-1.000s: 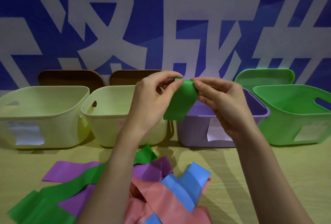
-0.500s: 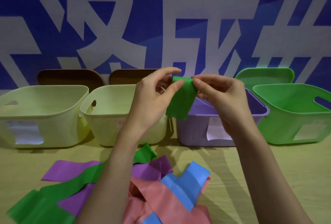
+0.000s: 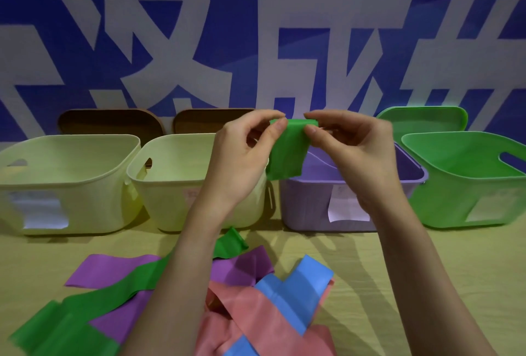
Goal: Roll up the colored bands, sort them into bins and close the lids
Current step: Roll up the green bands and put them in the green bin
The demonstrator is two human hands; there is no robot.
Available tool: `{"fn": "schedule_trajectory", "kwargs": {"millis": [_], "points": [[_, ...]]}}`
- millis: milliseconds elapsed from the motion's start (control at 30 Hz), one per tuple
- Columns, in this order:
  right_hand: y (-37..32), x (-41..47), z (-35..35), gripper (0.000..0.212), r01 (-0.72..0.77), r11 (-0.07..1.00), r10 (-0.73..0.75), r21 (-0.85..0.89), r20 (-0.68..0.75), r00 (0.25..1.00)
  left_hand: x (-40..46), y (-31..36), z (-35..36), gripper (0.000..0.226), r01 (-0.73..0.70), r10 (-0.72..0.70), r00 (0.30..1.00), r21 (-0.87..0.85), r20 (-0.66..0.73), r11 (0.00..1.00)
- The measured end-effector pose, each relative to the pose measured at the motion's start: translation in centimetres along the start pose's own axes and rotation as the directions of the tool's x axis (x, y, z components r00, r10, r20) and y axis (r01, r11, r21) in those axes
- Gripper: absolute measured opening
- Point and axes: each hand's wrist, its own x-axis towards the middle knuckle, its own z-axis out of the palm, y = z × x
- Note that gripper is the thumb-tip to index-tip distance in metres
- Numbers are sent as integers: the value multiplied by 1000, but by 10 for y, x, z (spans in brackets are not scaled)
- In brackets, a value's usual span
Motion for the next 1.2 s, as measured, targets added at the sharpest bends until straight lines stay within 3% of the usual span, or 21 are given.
{"fn": "schedule_trajectory", "kwargs": {"millis": [133, 467, 767, 1200], "points": [[0, 0, -4, 10, -175, 979, 172, 103, 33, 984, -1, 1, 2, 19, -53, 51, 998, 69, 19, 996], [-1, -2, 3, 29, 37, 998, -34, -42, 59, 998, -1, 1, 1, 22, 28, -28, 999, 27, -29, 999], [-3, -4, 15, 27, 50, 997, -53, 61, 45, 998, 0, 0, 4, 40, 75, -67, 991, 65, -115, 995], [-1, -1, -1, 19, -86, 975, 63, 203, 115, 991, -2, 1, 4, 33, 20, -19, 1000, -14, 11, 1000]]}}
